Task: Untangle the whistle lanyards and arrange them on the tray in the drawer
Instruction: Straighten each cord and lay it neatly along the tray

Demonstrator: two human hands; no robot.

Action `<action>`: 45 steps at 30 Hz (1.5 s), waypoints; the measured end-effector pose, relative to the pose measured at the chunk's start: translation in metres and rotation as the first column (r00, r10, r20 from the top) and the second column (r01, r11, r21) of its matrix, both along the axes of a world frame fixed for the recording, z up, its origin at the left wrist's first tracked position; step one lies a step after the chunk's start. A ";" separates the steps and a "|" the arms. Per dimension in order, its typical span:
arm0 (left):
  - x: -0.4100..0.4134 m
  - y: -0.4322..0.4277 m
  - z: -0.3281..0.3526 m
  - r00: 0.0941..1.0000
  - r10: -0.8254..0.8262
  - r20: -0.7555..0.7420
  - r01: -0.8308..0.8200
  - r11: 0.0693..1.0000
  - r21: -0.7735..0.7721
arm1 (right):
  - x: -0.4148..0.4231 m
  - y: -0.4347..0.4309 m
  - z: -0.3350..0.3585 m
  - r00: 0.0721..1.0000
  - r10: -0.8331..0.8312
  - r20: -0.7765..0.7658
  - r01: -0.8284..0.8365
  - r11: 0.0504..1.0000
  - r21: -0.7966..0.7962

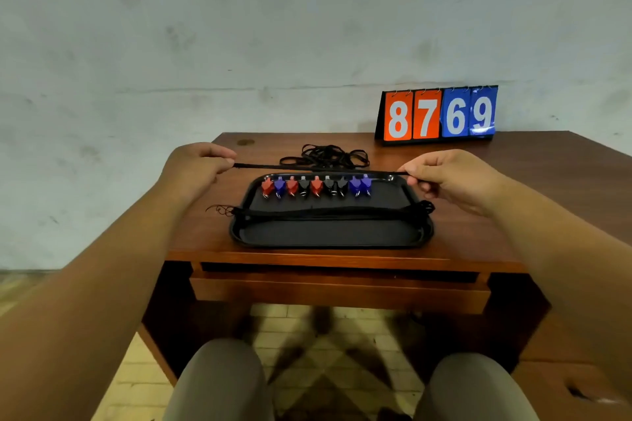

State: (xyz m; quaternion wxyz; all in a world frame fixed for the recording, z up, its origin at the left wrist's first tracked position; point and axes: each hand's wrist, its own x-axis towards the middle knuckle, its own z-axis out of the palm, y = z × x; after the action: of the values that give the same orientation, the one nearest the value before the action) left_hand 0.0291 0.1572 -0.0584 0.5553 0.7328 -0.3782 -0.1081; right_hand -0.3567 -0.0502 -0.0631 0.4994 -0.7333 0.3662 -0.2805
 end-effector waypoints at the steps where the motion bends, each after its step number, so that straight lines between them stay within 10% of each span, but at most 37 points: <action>1: -0.002 0.002 -0.005 1.000 0.005 0.026 -0.005 1.000 0.007 | 0.000 0.002 -0.004 0.998 -0.051 -0.023 0.049 0.997 -0.060; 16: -0.034 0.007 -0.062 0.982 0.131 0.139 -0.137 0.990 0.034 | 0.009 0.015 -0.063 0.934 -0.345 -0.094 0.249 0.817 -0.520; 45: -0.027 0.003 -0.075 0.978 0.042 0.206 -0.072 0.988 0.137 | 0.003 0.014 -0.066 0.944 -0.204 -0.259 0.067 0.887 -0.457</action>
State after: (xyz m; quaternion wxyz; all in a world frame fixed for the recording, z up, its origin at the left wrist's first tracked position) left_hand 0.0017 0.1605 -0.1337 0.4623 0.7887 -0.4028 -0.0438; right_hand -0.3534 -0.0365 -0.1294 0.2374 -0.8336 0.4153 -0.2762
